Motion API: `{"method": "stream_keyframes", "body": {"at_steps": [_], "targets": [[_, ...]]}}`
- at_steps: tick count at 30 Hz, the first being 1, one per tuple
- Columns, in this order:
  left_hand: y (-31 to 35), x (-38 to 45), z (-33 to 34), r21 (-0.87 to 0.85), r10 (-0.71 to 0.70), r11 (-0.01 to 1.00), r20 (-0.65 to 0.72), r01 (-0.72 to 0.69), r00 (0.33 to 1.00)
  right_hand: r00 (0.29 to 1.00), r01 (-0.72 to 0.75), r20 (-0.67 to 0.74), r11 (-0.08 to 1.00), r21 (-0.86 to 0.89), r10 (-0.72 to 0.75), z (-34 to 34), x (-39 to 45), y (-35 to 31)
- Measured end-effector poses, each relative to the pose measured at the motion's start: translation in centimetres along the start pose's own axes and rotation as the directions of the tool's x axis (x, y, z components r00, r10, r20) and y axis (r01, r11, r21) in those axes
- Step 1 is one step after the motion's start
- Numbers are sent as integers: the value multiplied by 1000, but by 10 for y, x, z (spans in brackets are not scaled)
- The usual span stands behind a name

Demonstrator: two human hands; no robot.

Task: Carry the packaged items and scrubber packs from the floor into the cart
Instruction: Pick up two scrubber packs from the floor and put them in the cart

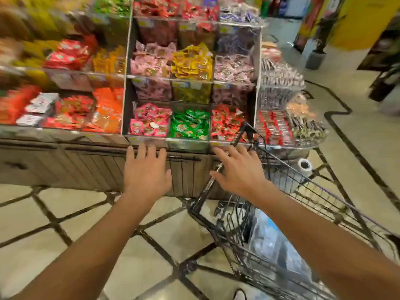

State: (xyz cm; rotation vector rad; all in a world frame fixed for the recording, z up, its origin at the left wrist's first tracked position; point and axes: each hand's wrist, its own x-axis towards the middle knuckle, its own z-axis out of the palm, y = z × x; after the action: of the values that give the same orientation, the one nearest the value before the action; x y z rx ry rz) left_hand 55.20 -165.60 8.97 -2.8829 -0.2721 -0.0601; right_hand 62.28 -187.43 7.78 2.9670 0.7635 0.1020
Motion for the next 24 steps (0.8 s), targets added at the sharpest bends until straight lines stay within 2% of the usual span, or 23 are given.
{"method": "stream_keyframes", "body": {"at_steps": [4, 10, 16, 20, 24], "targets": [[-98, -40, 4, -15, -216, 976, 10, 216, 976, 973, 229, -27, 970, -79, -231, -32, 38, -95], [-218, -121, 23, -38, -477, 879, -10, 476, 879, 884, 457, -69, 887, -69, -462, -62, 78, -238], [-310, -177, 54, -87, -685, 729, -77, 679, 725, 764, 634, -125, 772, -35, -633, -75, 111, -352], [-363, -194, 72, -34, -779, 627, -3, 778, 627, 692, 713, -137, 701, -23, -709, -76, 145, -421], [-409, -196, 85, -48, -845, 533, 14, 845, 534, 604, 795, -161, 604, 58, -780, -76, 181, -491]]}}
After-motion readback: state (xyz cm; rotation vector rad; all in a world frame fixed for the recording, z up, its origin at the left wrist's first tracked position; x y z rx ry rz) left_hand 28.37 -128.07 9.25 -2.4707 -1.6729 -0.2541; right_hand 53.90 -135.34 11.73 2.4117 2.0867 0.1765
